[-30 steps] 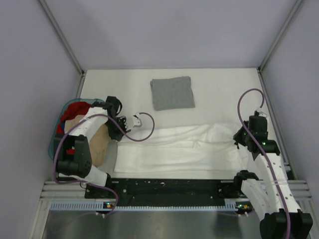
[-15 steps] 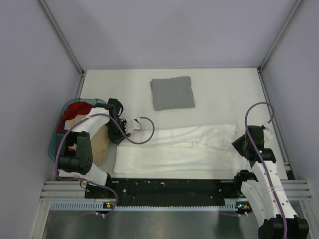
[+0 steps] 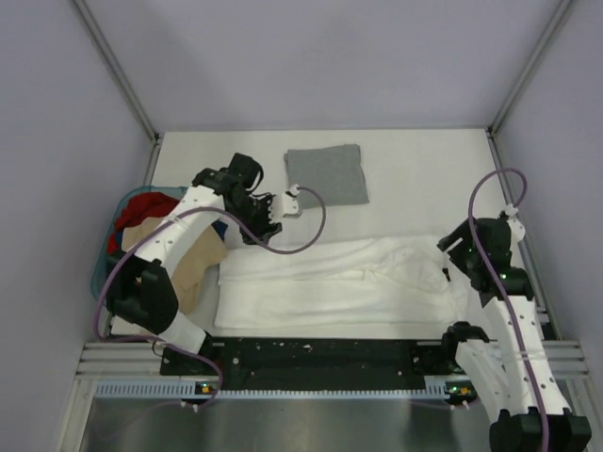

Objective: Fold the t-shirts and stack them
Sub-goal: Fold the other side of the tshirt into a rectangle

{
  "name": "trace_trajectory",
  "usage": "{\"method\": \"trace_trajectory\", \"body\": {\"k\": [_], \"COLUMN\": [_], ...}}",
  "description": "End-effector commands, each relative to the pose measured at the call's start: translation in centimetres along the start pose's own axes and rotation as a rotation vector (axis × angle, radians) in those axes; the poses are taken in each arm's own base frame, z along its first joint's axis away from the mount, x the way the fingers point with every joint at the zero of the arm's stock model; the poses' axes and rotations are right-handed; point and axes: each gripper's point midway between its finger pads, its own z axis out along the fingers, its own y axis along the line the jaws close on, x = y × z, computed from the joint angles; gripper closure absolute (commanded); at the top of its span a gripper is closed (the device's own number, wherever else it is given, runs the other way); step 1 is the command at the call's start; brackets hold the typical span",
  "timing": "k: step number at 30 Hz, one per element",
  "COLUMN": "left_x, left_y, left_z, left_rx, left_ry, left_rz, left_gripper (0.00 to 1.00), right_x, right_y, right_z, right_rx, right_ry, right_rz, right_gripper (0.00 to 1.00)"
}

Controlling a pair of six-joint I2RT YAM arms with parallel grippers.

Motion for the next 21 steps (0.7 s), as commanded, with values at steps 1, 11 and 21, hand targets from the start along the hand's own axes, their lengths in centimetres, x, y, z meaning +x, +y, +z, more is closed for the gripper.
{"method": "trace_trajectory", "body": {"k": [1, 11, 21], "left_x": [-10.2, -13.4, -12.3], "left_y": [-1.7, -1.6, -1.3], "left_z": [0.0, 1.7, 3.0], "left_rx": [0.056, 0.053, 0.027], "left_ry": [-0.244, -0.331, -0.305], "left_rz": [0.013, -0.027, -0.036], "left_gripper": [0.48, 0.45, 0.45], "right_x": [0.0, 4.9, 16.8], "right_y": [4.9, 9.3, 7.4], "right_z": [0.9, 5.7, -1.9], "right_rx": [-0.207, -0.303, -0.376], "right_ry": [0.092, 0.466, 0.799], "right_rz": [-0.161, -0.372, -0.465], "right_gripper": [0.35, 0.64, 0.89]}}
